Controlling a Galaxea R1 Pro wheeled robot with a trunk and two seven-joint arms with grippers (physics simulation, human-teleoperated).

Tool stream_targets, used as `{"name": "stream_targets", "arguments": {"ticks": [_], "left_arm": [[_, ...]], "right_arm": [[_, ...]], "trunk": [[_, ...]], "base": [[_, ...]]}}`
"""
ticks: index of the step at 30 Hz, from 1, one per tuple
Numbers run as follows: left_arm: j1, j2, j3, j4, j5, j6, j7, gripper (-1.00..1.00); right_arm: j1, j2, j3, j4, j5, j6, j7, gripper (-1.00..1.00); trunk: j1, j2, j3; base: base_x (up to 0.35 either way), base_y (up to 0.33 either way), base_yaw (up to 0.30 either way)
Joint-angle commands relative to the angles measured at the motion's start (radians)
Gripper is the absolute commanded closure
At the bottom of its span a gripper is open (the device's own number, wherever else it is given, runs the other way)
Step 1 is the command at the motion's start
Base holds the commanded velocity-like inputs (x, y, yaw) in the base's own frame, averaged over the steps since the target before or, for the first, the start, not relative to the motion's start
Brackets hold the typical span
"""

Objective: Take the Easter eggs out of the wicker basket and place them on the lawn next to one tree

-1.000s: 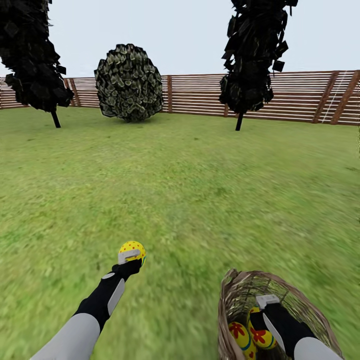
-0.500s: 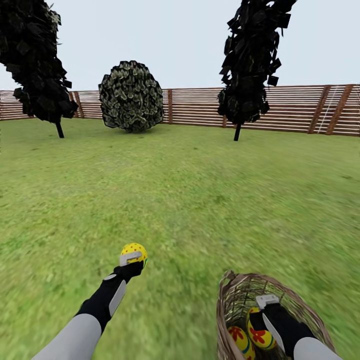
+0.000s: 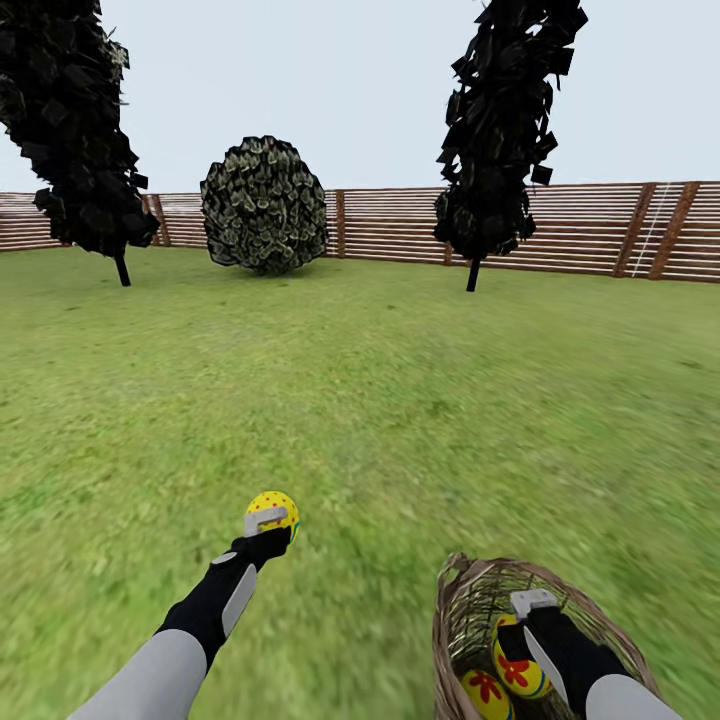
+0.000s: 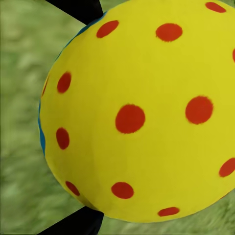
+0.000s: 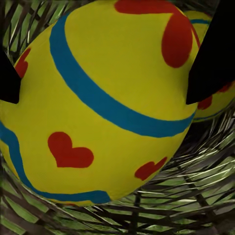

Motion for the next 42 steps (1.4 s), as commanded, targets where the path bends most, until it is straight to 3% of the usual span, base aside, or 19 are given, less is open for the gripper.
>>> {"name": "stream_targets", "arguments": {"ticks": [1, 9, 32, 42], "left_arm": [[0.000, -0.002, 0.003, -0.002, 0.009, 0.006, 0.001, 1.00], [0.000, -0.002, 0.003, -0.001, 0.008, 0.007, 0.001, 1.00], [0.000, -0.001, 0.006, -0.003, 0.009, 0.003, 0.003, 1.00], [0.000, -0.001, 0.006, -0.003, 0.009, 0.003, 0.003, 1.00]], "right_arm": [[0.000, -0.001, 0.005, -0.002, 0.006, 0.006, 0.001, 1.00], [0.000, 0.012, 0.005, -0.002, 0.007, 0.006, 0.001, 1.00], [0.000, 0.012, 0.005, -0.002, 0.007, 0.006, 0.000, 1.00], [0.000, 0.013, 0.005, -0.002, 0.007, -0.016, 0.001, 1.00]], "trunk": [[-0.004, 0.007, 0.002], [-0.035, 0.063, 0.027], [-0.123, 0.224, 0.099], [-0.161, 0.294, 0.128]], "base": [[0.000, 0.000, 0.000], [0.000, 0.000, 0.000], [-0.043, 0.007, 0.000], [-0.075, 0.028, -0.127]]}}
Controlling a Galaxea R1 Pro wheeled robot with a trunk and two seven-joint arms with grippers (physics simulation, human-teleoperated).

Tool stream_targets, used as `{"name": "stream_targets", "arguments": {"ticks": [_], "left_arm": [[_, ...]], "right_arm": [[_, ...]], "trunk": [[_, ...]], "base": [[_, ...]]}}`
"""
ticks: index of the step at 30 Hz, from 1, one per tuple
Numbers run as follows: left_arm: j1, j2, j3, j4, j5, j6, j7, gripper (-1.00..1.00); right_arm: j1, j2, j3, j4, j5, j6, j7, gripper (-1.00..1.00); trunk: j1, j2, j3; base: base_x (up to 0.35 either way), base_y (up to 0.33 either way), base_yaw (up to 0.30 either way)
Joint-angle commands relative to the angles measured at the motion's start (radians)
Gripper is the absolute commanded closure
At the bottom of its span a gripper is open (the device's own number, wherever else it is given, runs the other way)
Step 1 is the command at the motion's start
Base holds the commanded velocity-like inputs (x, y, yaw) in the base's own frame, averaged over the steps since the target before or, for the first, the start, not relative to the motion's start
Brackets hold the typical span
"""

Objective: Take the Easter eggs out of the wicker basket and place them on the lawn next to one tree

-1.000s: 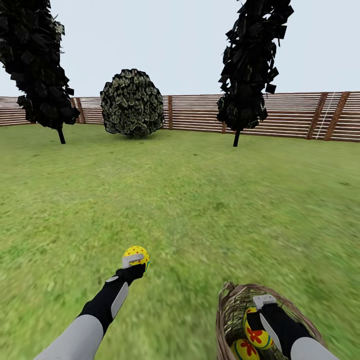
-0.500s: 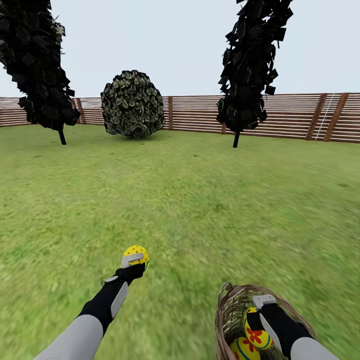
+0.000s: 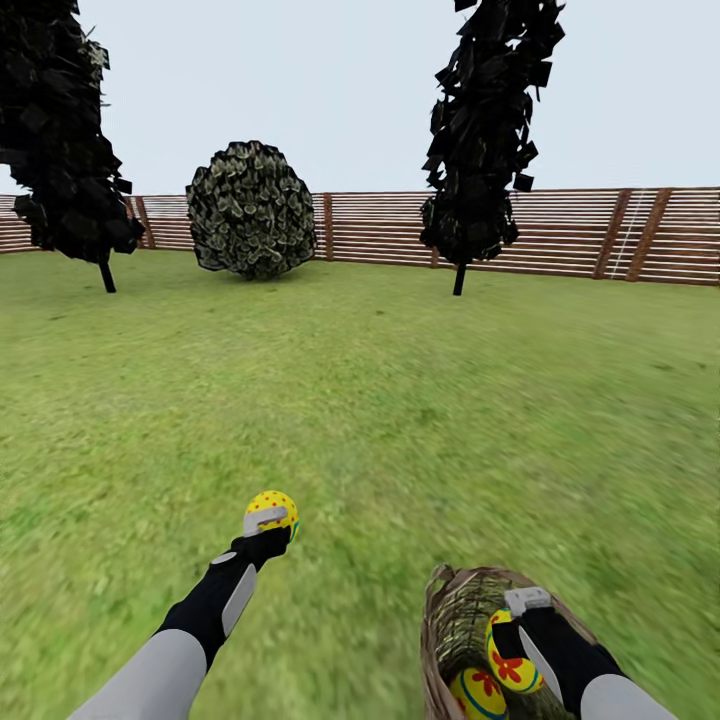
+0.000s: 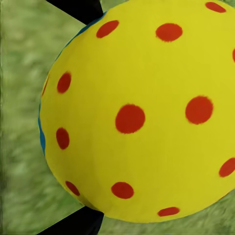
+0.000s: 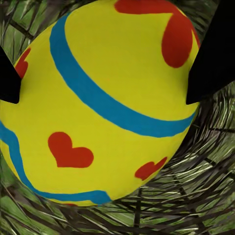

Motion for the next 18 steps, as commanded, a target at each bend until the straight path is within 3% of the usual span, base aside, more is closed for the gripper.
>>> {"name": "stream_targets", "arguments": {"ticks": [1, 18], "left_arm": [[0.000, -0.001, 0.003, -0.002, 0.008, 0.006, 0.001, 1.00], [0.000, 0.001, 0.001, -0.002, 0.010, 0.006, 0.001, 1.00]], "right_arm": [[0.000, -0.001, 0.005, -0.002, 0.006, 0.004, 0.001, 1.00], [0.000, -0.004, 0.003, -0.002, 0.006, 0.003, 0.001, 1.00]], "trunk": [[-0.005, 0.007, 0.002], [-0.070, 0.126, 0.056]], "base": [[-0.153, 0.055, -0.002], [-0.007, 0.002, 0.000]]}}
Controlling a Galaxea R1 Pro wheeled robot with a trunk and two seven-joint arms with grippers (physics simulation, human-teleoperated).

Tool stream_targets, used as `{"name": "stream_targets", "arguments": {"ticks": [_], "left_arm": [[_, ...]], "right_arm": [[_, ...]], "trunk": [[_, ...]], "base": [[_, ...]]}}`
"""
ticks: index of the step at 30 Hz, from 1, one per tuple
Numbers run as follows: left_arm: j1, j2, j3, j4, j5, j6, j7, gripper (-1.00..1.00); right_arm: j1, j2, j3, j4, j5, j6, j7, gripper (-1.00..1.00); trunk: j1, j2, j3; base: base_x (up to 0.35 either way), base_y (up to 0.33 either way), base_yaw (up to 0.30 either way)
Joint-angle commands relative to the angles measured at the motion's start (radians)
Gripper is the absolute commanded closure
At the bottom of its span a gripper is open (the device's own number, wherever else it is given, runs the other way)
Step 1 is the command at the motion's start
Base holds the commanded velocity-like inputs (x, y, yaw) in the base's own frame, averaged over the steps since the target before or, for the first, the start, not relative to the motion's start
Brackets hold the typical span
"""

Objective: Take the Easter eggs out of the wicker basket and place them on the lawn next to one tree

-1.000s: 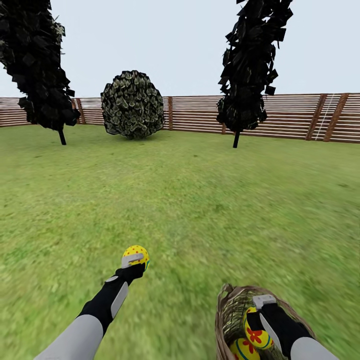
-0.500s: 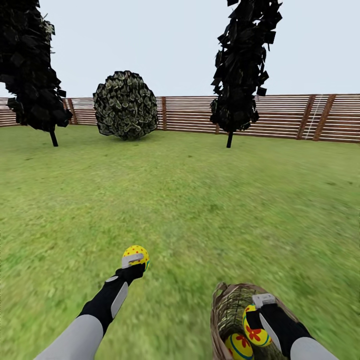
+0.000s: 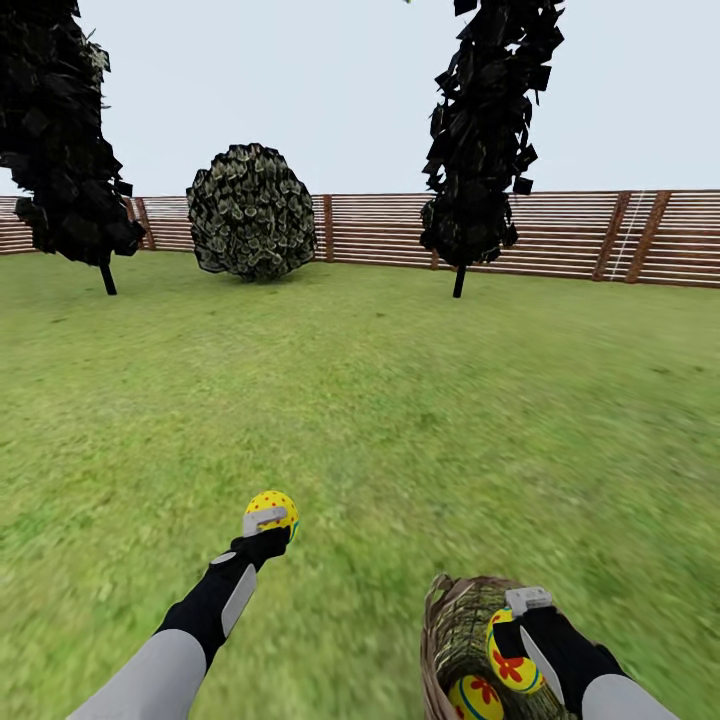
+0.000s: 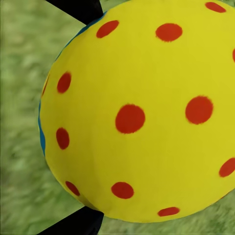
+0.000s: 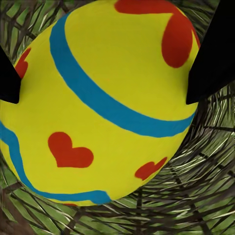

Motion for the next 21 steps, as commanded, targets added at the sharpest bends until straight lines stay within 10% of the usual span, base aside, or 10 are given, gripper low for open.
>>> {"name": "stream_targets", "arguments": {"ticks": [1, 21], "left_arm": [[0.000, -0.001, 0.003, -0.002, 0.008, 0.006, 0.002, 1.00], [0.000, -0.002, 0.004, -0.002, 0.008, 0.006, 0.001, 1.00]], "right_arm": [[0.000, -0.001, 0.005, -0.002, 0.006, 0.006, 0.001, 1.00], [0.001, 0.001, 0.006, -0.002, 0.006, 0.005, 0.000, 1.00]], "trunk": [[-0.004, 0.007, 0.002], [-0.081, 0.147, 0.065]], "base": [[0.000, 0.000, 0.000], [-0.099, 0.005, 0.000]]}}
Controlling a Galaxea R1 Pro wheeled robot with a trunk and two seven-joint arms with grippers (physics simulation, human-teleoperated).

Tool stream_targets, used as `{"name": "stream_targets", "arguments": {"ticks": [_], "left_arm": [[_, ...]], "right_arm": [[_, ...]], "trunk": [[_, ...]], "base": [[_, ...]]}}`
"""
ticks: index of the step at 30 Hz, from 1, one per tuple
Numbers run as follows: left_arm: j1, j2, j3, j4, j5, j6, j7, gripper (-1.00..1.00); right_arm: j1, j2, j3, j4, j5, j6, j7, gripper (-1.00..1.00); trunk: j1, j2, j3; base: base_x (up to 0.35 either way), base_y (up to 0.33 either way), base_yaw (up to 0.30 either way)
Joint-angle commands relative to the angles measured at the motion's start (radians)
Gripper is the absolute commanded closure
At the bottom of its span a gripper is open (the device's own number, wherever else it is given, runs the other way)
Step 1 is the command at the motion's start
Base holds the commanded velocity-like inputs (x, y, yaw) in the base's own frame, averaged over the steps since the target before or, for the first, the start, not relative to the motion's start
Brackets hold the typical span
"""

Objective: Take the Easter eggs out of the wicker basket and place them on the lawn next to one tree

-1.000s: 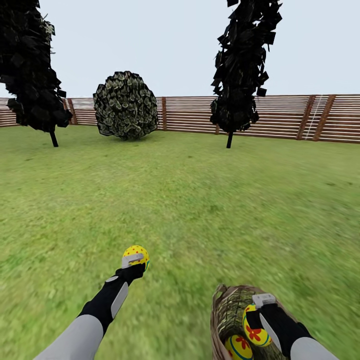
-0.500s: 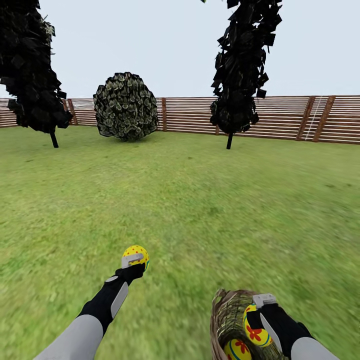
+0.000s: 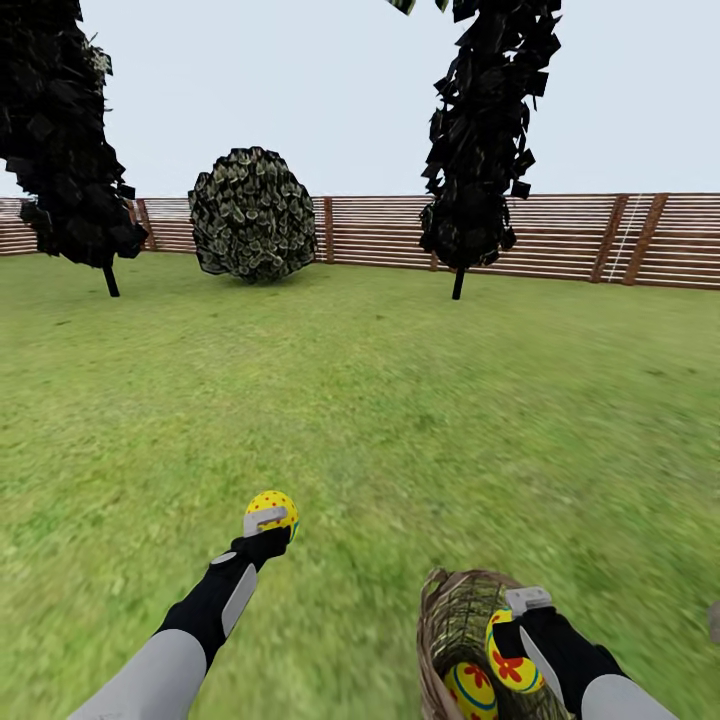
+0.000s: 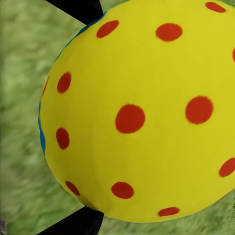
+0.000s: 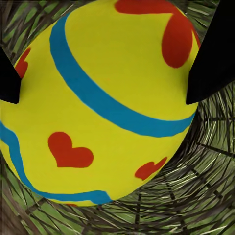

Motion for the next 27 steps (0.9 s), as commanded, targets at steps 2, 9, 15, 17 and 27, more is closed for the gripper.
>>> {"name": "stream_targets", "arguments": {"ticks": [2, 9, 15, 17, 27], "left_arm": [[0.000, -0.001, 0.003, -0.002, 0.008, 0.006, 0.001, 1.00], [0.000, -0.001, 0.002, -0.002, 0.008, 0.006, 0.001, 1.00], [0.000, -0.001, 0.001, -0.002, 0.008, 0.006, 0.001, 1.00], [0.000, -0.001, 0.001, -0.002, 0.008, 0.006, 0.001, 1.00], [0.000, -0.001, 0.004, -0.002, 0.011, 0.006, 0.003, 1.00]], "right_arm": [[-0.001, -0.001, 0.005, -0.002, 0.006, 0.006, 0.001, 1.00], [0.000, 0.000, 0.004, -0.002, 0.006, 0.006, 0.000, 1.00], [0.000, -0.001, 0.005, -0.002, 0.006, 0.006, 0.000, 1.00], [-0.001, -0.001, 0.005, -0.002, 0.006, 0.006, 0.000, 1.00], [0.000, -0.002, 0.003, -0.002, 0.006, 0.006, 0.001, 1.00]], "trunk": [[-0.008, 0.014, 0.005], [-0.035, 0.063, 0.027], [-0.058, 0.105, 0.046], [-0.065, 0.119, 0.052], [-0.104, 0.189, 0.084]], "base": [[0.000, 0.000, 0.000], [0.000, 0.000, 0.000], [0.000, 0.000, 0.000], [0.000, 0.000, 0.000], [0.000, 0.000, 0.000]]}}
